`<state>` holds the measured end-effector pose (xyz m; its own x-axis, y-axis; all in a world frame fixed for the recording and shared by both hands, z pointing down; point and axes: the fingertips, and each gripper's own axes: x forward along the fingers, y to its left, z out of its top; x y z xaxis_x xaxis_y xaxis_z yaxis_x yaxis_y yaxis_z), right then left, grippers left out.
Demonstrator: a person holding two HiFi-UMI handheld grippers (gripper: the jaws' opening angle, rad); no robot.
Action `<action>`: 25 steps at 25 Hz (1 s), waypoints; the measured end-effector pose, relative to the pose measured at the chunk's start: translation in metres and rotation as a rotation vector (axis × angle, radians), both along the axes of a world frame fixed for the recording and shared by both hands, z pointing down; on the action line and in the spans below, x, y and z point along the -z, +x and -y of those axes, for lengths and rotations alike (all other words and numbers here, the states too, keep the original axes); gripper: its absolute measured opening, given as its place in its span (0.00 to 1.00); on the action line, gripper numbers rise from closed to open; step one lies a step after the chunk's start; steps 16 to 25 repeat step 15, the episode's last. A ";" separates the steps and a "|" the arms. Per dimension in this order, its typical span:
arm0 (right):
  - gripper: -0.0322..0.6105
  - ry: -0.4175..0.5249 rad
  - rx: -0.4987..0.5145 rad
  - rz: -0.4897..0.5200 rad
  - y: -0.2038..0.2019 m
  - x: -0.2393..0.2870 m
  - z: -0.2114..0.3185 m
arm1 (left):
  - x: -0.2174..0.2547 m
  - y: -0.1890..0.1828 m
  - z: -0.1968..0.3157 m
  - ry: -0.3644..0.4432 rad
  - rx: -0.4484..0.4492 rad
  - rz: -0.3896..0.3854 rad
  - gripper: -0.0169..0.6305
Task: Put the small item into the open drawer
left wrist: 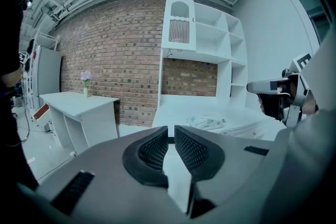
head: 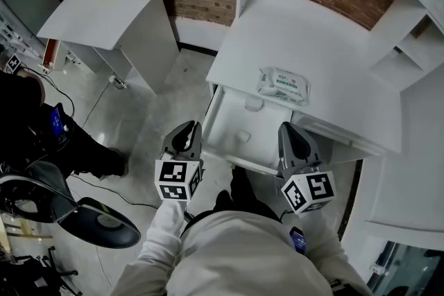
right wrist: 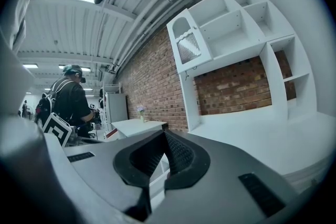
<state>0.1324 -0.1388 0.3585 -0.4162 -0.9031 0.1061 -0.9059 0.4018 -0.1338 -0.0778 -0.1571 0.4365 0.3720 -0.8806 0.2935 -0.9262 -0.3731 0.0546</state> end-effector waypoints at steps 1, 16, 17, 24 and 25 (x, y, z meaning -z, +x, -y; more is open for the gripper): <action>0.09 -0.001 0.001 -0.001 -0.001 0.000 -0.001 | 0.000 -0.001 -0.001 0.001 0.000 -0.001 0.10; 0.09 0.015 0.012 -0.007 -0.016 0.004 -0.025 | 0.008 -0.010 -0.023 0.018 0.000 -0.007 0.10; 0.09 0.015 0.012 -0.007 -0.016 0.004 -0.025 | 0.008 -0.010 -0.023 0.018 0.000 -0.007 0.10; 0.09 0.015 0.012 -0.007 -0.016 0.004 -0.025 | 0.008 -0.010 -0.023 0.018 0.000 -0.007 0.10; 0.09 0.015 0.012 -0.007 -0.016 0.004 -0.025 | 0.008 -0.010 -0.023 0.018 0.000 -0.007 0.10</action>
